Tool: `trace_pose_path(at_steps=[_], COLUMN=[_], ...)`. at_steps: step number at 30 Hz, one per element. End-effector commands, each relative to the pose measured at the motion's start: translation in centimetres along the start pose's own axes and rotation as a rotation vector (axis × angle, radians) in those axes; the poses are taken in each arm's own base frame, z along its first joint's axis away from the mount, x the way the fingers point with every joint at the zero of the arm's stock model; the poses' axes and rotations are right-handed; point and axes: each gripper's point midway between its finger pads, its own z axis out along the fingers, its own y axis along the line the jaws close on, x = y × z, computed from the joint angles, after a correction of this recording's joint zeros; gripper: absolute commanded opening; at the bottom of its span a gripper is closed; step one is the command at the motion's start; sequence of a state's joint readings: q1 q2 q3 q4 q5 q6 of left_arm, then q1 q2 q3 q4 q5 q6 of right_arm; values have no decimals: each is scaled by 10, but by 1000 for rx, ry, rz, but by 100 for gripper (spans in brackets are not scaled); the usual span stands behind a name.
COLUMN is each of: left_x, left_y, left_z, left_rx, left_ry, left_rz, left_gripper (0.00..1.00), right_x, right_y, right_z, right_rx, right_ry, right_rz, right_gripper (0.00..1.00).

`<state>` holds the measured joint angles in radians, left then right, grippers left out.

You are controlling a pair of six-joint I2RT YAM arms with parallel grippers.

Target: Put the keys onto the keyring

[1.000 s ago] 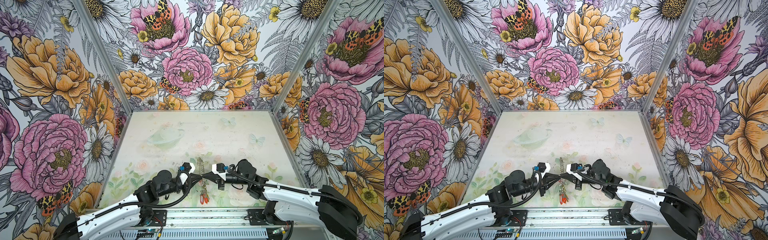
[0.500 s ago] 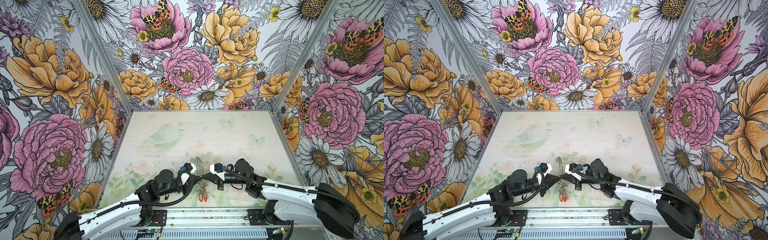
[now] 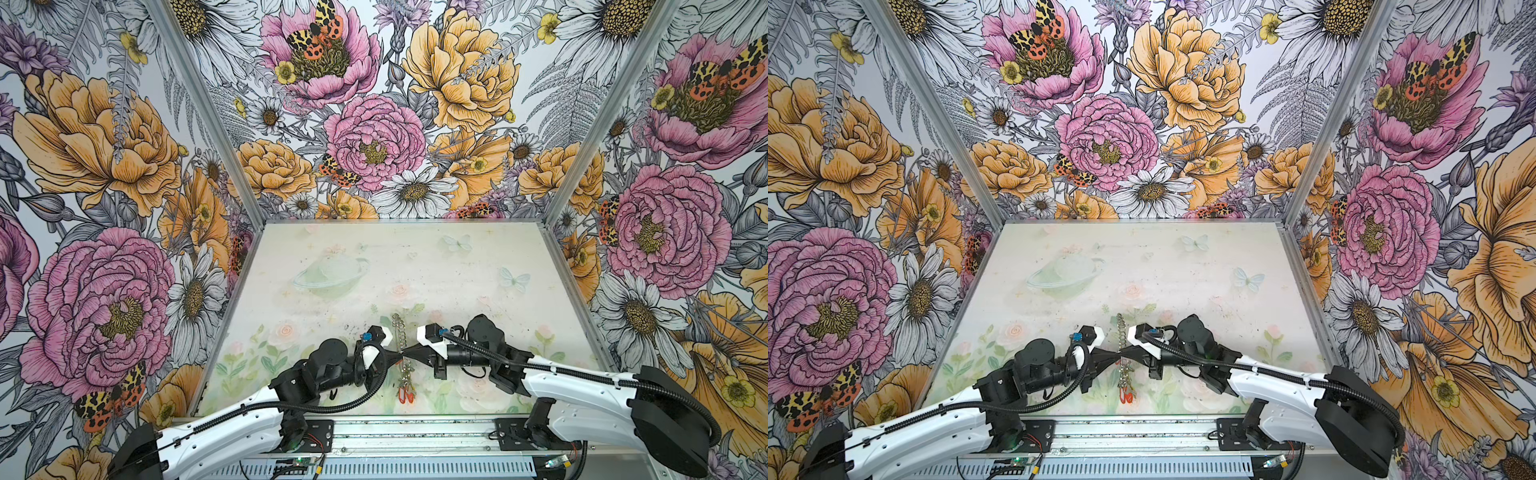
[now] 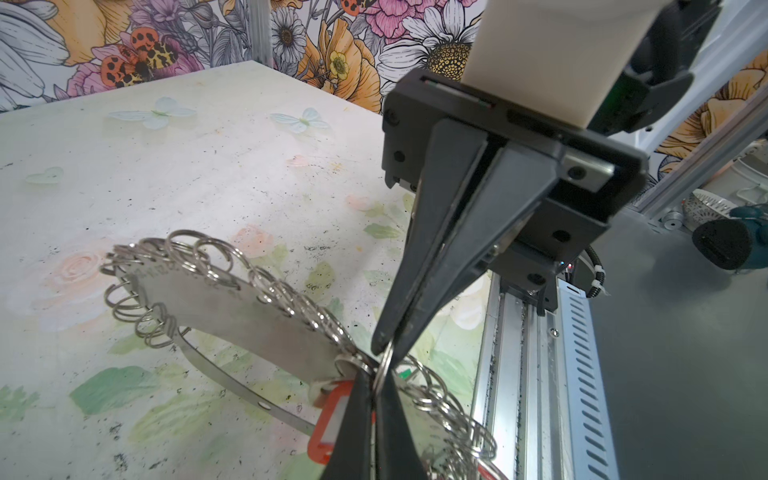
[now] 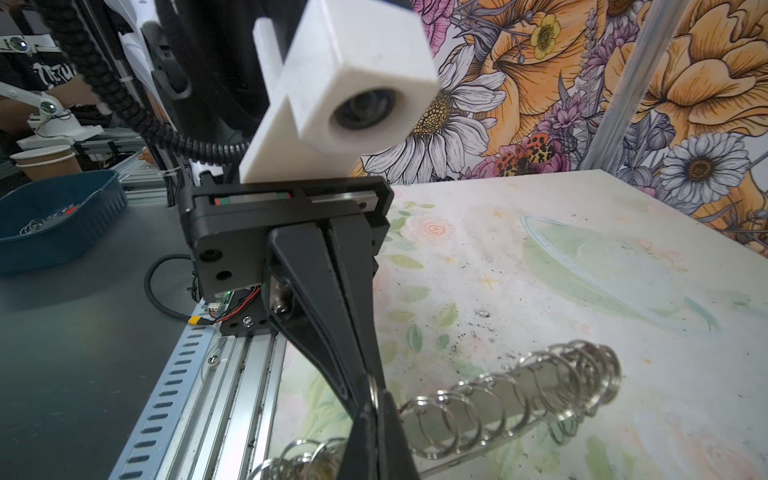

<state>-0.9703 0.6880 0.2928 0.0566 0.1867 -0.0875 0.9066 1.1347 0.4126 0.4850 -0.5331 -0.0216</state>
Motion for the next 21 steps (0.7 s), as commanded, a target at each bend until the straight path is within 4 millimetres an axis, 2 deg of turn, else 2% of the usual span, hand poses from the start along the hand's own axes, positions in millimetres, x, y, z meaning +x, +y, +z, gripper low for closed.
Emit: trace_pose_path(at_steps=[1, 6, 8, 12, 21], left_x=[-44, -44, -44, -49, -58], left_y=[14, 48, 60, 74, 81], left_z=[-2, 0, 1, 7, 23], left_rx=[-101, -310, -382, -470, -515], left_ry=[-101, -33, -15, 0, 27], left_rz=[-34, -173, -223, -305, -323], left_gripper=[0, 0, 0, 0, 0], right_x=[-23, -17, -11, 1, 12], right_y=[-27, -63, -70, -70, -64], right_z=[-7, -30, -35, -35, -25], right_rx=[165, 417, 468, 474, 442], right_ry=[-41, -15, -9, -11, 19], right_rz=[1, 21, 41, 110, 253], right_gripper=[11, 22, 25, 30, 42])
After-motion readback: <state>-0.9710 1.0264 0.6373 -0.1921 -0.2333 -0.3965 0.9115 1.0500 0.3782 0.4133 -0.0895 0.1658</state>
